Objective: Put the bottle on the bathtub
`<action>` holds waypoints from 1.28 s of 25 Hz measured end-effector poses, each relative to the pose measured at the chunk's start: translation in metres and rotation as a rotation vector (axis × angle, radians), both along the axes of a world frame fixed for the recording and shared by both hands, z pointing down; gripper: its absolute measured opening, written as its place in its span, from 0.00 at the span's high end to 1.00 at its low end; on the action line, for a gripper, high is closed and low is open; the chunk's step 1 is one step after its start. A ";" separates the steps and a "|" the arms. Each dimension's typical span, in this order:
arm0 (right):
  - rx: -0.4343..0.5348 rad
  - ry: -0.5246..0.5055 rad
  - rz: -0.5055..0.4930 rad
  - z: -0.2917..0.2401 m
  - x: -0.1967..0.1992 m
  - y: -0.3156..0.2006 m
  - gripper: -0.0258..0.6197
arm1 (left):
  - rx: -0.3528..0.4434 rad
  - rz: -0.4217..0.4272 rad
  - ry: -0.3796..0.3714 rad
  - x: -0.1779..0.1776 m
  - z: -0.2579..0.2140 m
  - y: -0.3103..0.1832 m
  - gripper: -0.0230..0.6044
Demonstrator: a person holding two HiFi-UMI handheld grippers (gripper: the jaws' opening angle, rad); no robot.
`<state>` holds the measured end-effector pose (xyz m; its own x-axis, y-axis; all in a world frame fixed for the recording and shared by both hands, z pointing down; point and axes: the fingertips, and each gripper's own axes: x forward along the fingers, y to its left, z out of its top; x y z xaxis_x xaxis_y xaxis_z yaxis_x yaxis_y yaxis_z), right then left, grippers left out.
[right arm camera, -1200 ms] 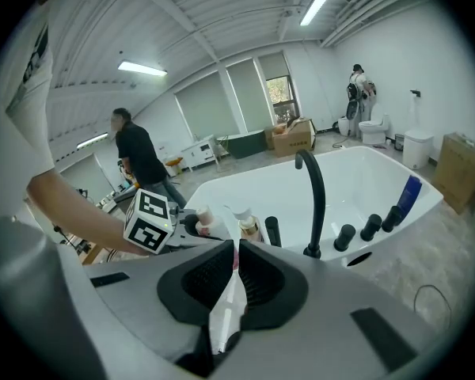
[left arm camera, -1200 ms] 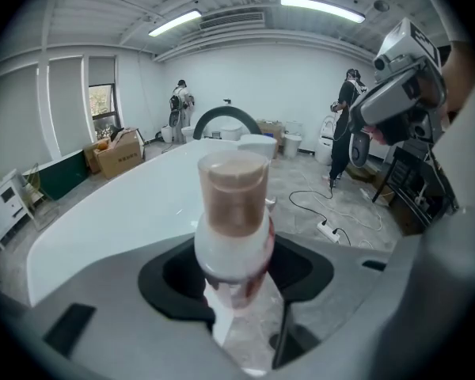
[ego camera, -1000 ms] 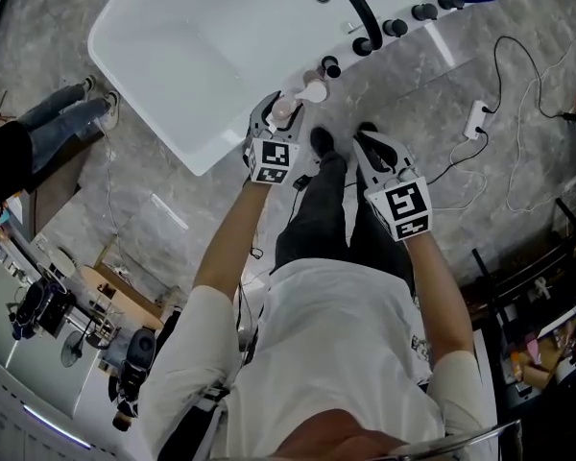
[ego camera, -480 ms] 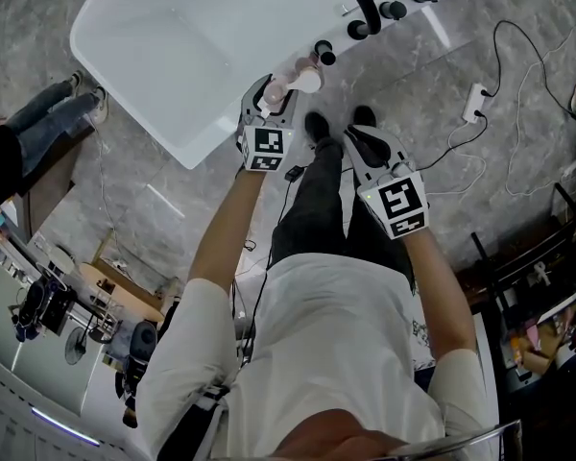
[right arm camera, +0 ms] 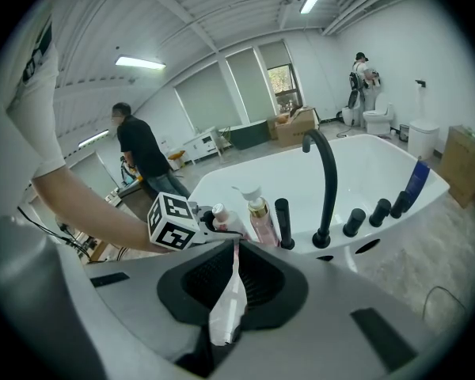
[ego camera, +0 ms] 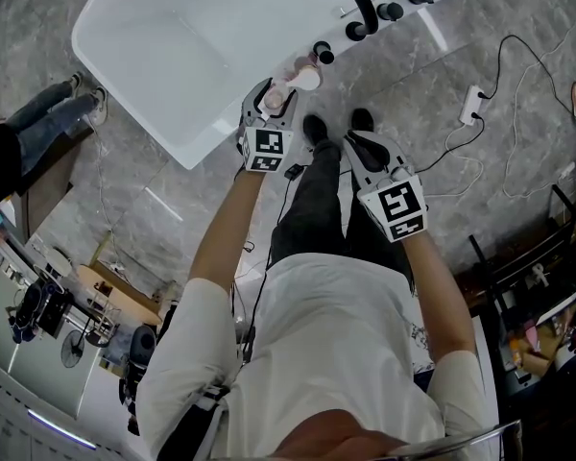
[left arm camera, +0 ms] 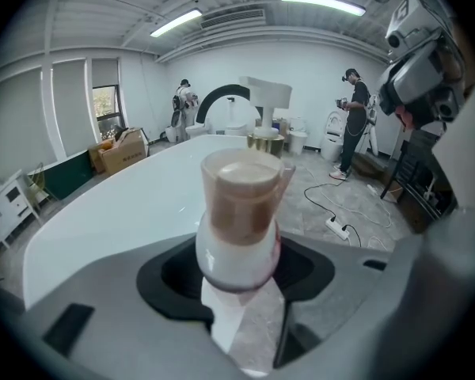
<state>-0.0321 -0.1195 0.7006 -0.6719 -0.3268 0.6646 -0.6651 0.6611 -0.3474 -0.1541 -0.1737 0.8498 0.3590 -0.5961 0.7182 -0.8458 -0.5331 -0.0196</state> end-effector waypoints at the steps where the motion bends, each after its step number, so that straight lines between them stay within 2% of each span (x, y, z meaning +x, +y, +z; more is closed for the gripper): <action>1: 0.003 0.000 0.005 -0.001 0.002 0.001 0.90 | -0.001 -0.001 0.000 0.000 0.000 0.000 0.59; 17: 0.009 0.002 0.020 -0.006 0.006 0.011 0.90 | -0.028 -0.009 -0.023 -0.006 0.005 0.010 0.48; 26: 0.080 0.048 0.033 -0.050 0.036 0.005 0.90 | 0.006 0.001 -0.035 -0.014 -0.044 0.018 0.48; 32: 0.122 0.072 0.017 -0.085 0.062 0.003 0.90 | 0.059 -0.037 -0.026 -0.007 -0.105 0.031 0.48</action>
